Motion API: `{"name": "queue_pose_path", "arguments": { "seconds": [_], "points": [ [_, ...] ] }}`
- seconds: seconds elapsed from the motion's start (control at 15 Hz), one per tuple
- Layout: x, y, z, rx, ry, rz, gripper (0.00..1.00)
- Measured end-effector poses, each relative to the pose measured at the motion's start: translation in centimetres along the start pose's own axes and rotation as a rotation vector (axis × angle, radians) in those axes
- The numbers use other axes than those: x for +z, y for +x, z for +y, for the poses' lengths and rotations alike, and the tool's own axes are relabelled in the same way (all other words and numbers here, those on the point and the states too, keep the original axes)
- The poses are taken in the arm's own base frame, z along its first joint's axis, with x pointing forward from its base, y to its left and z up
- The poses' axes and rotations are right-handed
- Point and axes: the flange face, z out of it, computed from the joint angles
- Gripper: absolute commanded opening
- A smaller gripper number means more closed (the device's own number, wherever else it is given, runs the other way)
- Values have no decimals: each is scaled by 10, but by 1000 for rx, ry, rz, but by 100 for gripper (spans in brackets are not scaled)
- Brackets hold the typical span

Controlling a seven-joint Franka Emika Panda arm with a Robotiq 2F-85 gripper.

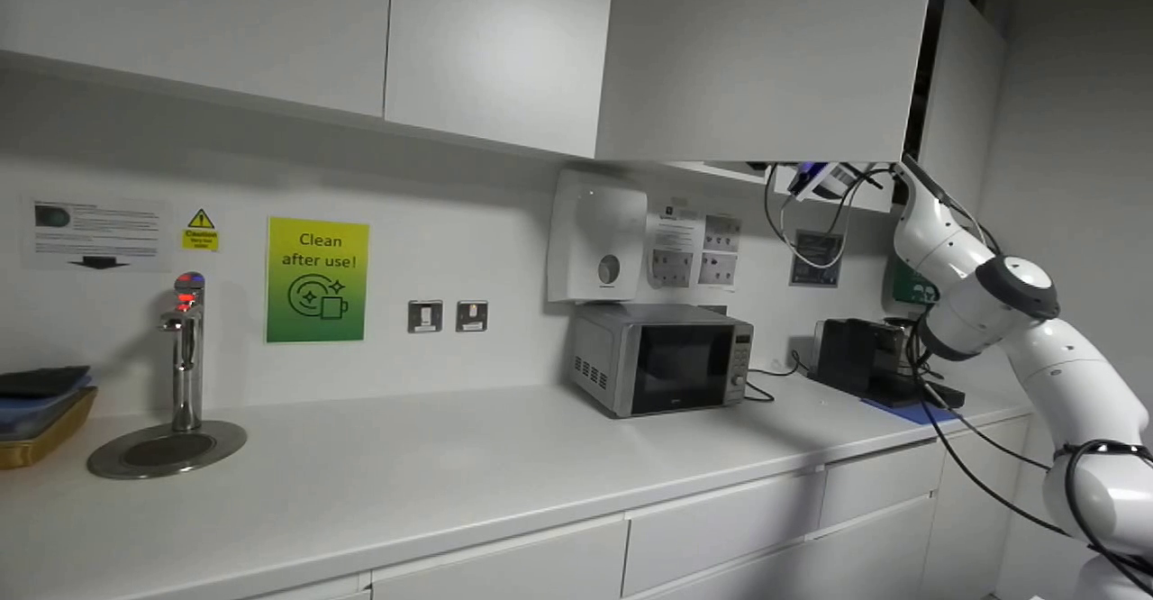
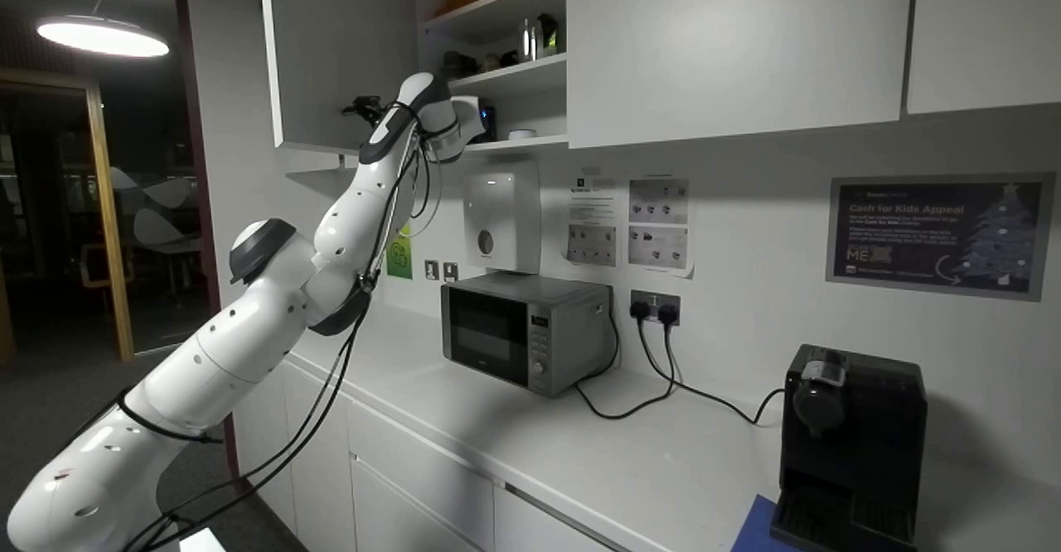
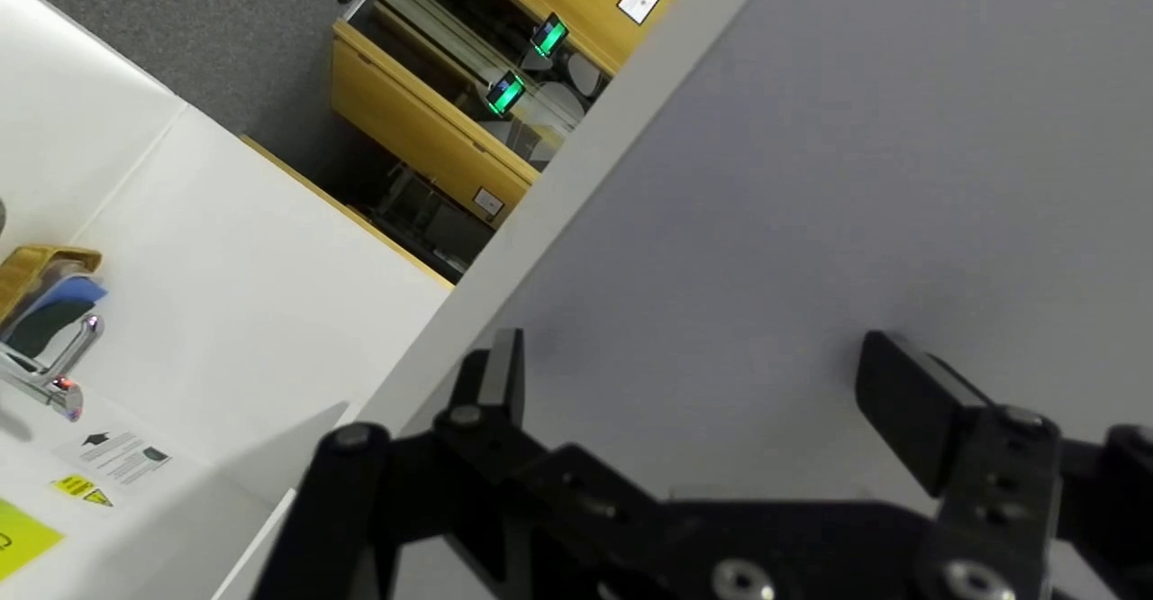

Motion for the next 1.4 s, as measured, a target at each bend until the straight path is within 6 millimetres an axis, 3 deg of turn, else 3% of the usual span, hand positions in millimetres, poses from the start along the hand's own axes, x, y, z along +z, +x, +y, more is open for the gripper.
{"name": "queue_pose_path", "arguments": {
  "seconds": [0.53,1.4],
  "points": [
    [1,2,5,4,-7,6,100],
    [36,9,29,33,-1,-40,100]
  ]
}}
